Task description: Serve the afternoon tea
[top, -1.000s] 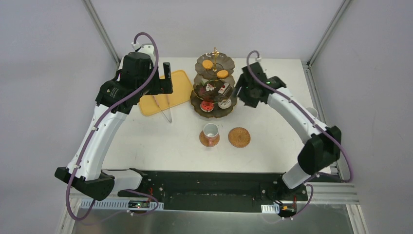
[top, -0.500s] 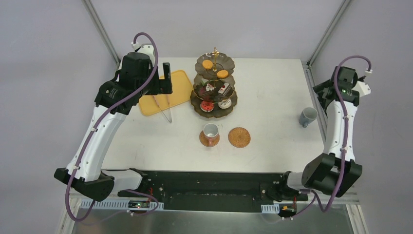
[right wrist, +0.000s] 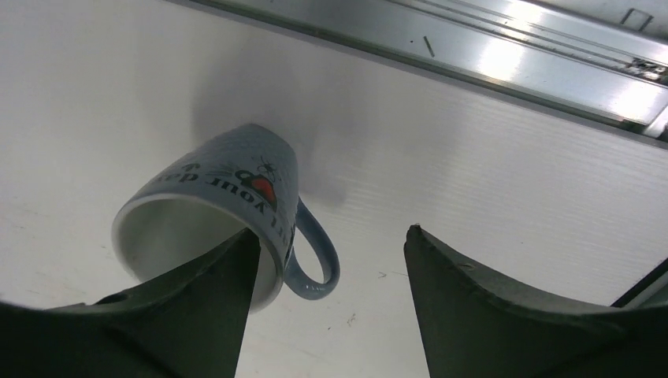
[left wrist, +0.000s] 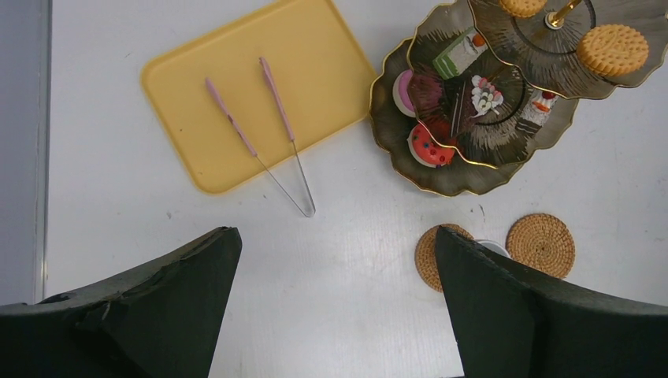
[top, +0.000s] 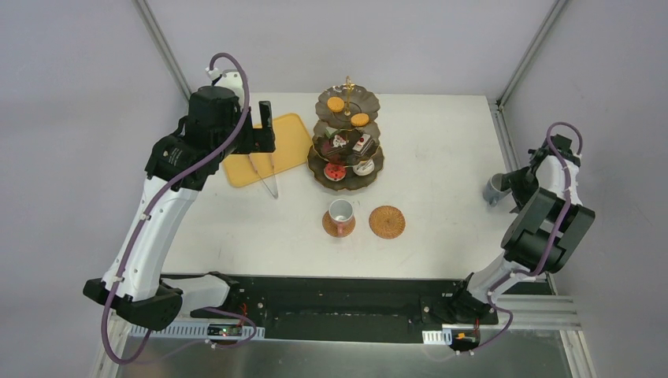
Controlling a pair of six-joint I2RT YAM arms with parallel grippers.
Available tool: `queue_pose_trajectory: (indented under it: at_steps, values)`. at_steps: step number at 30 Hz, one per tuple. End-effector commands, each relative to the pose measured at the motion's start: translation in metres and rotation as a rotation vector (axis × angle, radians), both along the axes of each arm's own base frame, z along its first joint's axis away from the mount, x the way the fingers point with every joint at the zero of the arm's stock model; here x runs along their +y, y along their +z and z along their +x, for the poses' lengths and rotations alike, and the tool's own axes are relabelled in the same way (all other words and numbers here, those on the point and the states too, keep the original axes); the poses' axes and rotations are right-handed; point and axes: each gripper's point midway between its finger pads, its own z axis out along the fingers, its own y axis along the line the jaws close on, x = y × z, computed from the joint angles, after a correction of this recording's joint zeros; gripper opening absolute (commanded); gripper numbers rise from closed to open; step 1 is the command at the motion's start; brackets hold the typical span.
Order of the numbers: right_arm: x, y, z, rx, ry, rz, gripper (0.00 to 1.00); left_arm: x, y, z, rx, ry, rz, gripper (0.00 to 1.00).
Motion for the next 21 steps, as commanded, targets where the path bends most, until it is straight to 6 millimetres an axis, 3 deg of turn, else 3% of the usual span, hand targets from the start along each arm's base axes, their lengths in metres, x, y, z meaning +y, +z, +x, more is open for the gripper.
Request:
queue_pose_trajectory:
  at_steps: [1, 21]
  values:
    - [0.004, -0.004, 0.015, -0.032, 0.044, 0.045, 0.7, 0.004, 0.023, 0.0, -0.071, 0.007, -0.014, 0.99]
    - [0.007, -0.025, 0.007, 0.006, 0.059, 0.052, 0.57, 0.008, 0.023, -0.011, -0.084, 0.018, -0.044, 0.99]
